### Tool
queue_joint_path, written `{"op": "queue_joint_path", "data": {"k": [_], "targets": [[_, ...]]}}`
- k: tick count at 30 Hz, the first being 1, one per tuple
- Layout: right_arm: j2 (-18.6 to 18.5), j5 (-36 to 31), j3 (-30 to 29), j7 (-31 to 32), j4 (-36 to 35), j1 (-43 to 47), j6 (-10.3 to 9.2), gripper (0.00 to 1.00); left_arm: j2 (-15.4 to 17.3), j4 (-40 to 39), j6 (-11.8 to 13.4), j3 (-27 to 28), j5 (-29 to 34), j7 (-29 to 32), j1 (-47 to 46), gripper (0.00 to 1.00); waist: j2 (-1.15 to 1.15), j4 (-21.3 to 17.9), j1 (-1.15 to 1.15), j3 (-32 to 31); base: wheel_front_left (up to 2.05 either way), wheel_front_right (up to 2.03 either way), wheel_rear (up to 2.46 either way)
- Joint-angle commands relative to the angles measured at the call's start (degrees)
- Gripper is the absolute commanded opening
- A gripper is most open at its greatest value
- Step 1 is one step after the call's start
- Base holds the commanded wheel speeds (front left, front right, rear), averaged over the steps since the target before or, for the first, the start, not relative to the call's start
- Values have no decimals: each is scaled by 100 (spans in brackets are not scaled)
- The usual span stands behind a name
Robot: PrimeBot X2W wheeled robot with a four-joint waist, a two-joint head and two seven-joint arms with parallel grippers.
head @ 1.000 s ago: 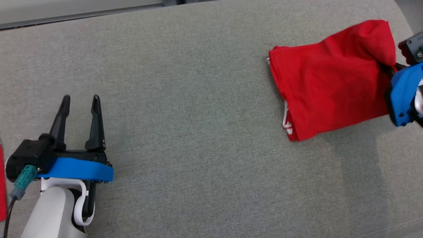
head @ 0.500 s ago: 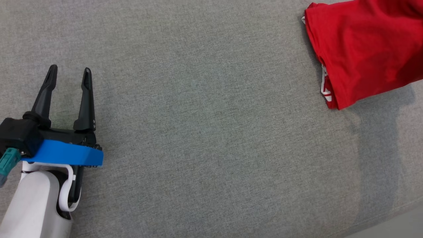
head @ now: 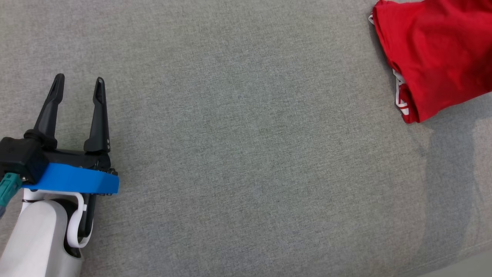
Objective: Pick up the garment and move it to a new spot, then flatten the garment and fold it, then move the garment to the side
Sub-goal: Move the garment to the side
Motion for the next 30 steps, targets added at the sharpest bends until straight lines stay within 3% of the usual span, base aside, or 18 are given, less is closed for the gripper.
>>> {"op": "queue_joint_path", "data": {"k": [1,7,12,21,30], "targets": [[64,-103,-88,-97,6,44,-7,100,8,16,16,8,-41,-26,40,100,0,15,0,-45,0,0,0],[271,-155,-314,-365,-113,246,-7,100,-62,137,29,-26,-82,-122,120,100,0,73,0,-262,0,0,0],[793,52,-734,-763,-419,673,-6,100,-188,360,31,-70,-167,-285,227,100,0,181,0,-649,0,0,0],[1935,631,-1508,-1252,-1557,2321,-5,100,-471,941,-26,-73,-352,-553,652,100,0,576,0,-1611,0,0,0],[2544,958,-1715,-1103,-2629,3877,-5,100,-766,1325,-86,-63,-373,-652,1121,100,0,1070,0,-2365,0,0,0]]}}
